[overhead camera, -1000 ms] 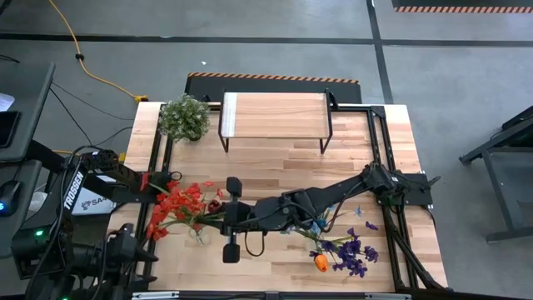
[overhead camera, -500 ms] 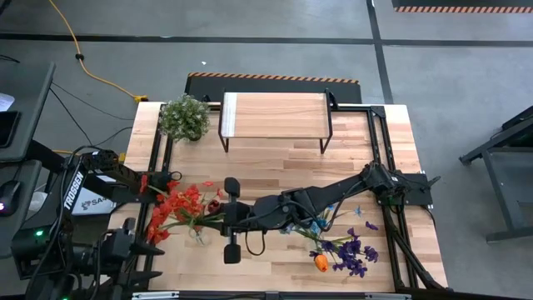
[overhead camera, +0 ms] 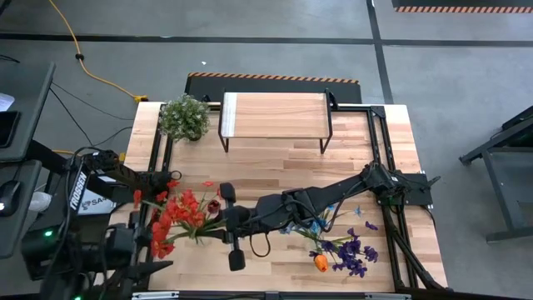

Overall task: Pick and place flowers into a vace then onto a shelf
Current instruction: Put the orange flowers into the left transparent vase

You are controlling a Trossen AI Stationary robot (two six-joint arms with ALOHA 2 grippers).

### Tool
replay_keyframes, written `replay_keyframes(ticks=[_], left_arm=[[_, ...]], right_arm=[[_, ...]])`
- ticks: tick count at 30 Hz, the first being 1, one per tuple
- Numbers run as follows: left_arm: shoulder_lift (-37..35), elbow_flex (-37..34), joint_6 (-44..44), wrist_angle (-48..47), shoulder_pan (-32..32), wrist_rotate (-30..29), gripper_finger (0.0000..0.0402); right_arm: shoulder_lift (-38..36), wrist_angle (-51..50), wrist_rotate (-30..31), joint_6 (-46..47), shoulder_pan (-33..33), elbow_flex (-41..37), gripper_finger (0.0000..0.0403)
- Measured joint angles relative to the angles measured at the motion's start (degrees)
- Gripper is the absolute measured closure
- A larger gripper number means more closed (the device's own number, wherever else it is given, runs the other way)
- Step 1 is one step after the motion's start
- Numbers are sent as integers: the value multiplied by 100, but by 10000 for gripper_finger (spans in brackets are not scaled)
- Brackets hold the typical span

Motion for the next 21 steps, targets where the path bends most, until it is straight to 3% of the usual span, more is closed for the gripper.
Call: replay_keyframes(ticks=[12, 21], left_arm=[[94, -2, 270, -4, 854, 826, 151], [151, -2, 256, -1, 851, 421, 151]], right_arm=[[0, -16, -489, 1, 27, 29, 403], [-35, -9, -524, -285, 204, 162, 403]])
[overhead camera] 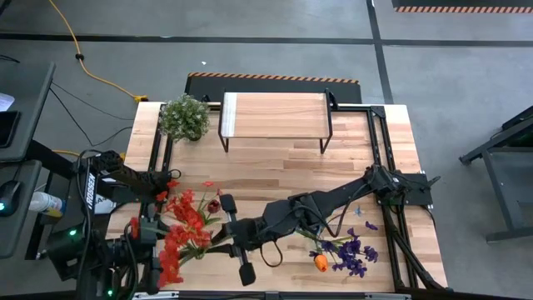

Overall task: Pick and place flowers into a vace then onto a shelf
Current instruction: Put the orange flowers into the left transparent vase

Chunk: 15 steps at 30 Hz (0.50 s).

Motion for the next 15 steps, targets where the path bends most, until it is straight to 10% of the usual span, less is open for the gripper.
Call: replay_keyframes(ticks=[15], left_arm=[[114, 0, 221, 335, 4, -232, 151]], right_arm=[[-7, -35, -251, 34, -54, -2, 403]])
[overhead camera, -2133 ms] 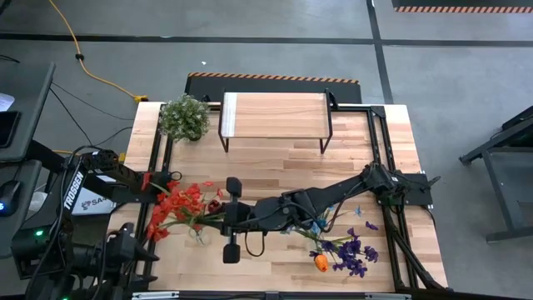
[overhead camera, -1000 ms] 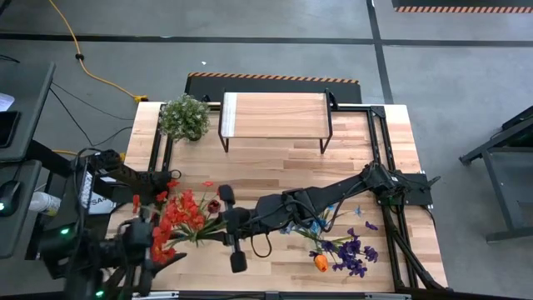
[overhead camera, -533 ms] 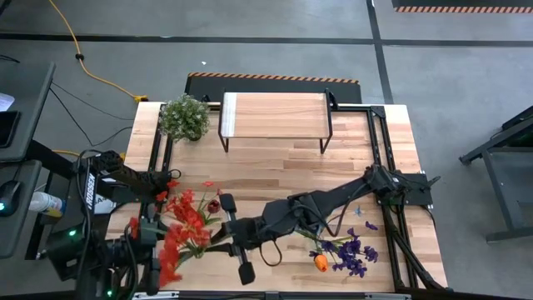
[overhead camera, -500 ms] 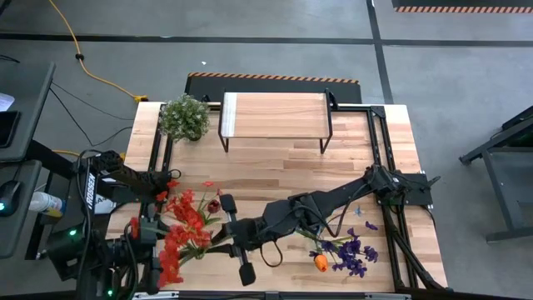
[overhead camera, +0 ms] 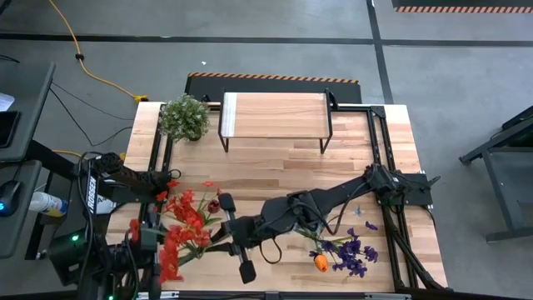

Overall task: Pick and place flowers into a vace then onto a shelf
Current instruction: Put the orange flowers into the left transparent vase

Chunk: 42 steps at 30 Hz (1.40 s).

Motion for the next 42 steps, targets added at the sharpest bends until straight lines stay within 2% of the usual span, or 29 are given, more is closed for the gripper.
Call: replay_keyframes(ticks=[7, 24, 30, 35, 42], left_arm=[[8, 0, 372, 275, 96, -7, 151], [35, 0, 546, 301, 350, 143, 151], [35, 0, 552, 299, 348, -2, 153], [35, 0, 720, 301, 348, -36, 184], [35, 0, 724, 308, 459, 30, 260]], right_arm=[[0, 3, -146, -5, -83, 0, 403], [-4, 26, -233, -3, -86, -7, 403], [-7, 38, -289, -1, -88, -7, 403], [-7, 35, -284, -3, -88, -7, 403], [-7, 17, -247, -4, -95, -7, 403]])
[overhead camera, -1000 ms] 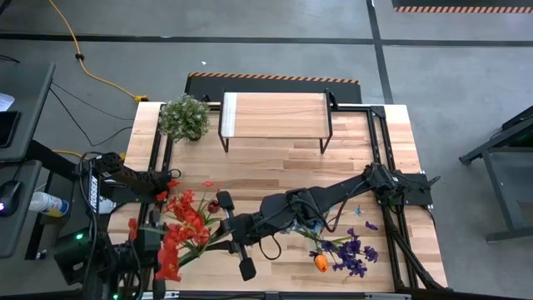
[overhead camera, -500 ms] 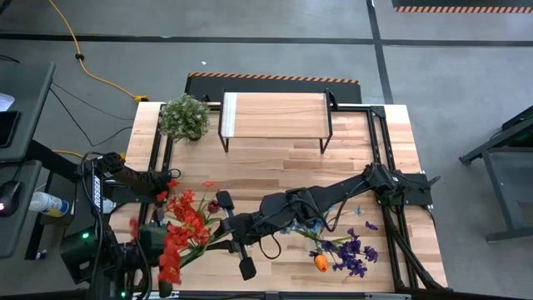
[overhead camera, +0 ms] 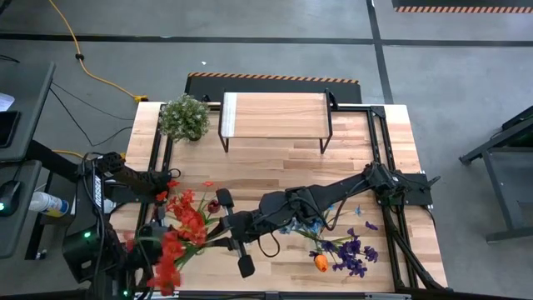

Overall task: Pick and place flowers into a vace then onto a shelf
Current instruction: Put the orange flowers into the left transparent vase

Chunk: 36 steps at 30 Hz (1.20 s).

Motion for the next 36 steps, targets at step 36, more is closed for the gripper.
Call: replay_keyframes(ticks=[36], left_arm=[[0, 0, 346, 98, -7, 128, 363]], right_arm=[[0, -361, 33, 5, -57, 0, 317]])
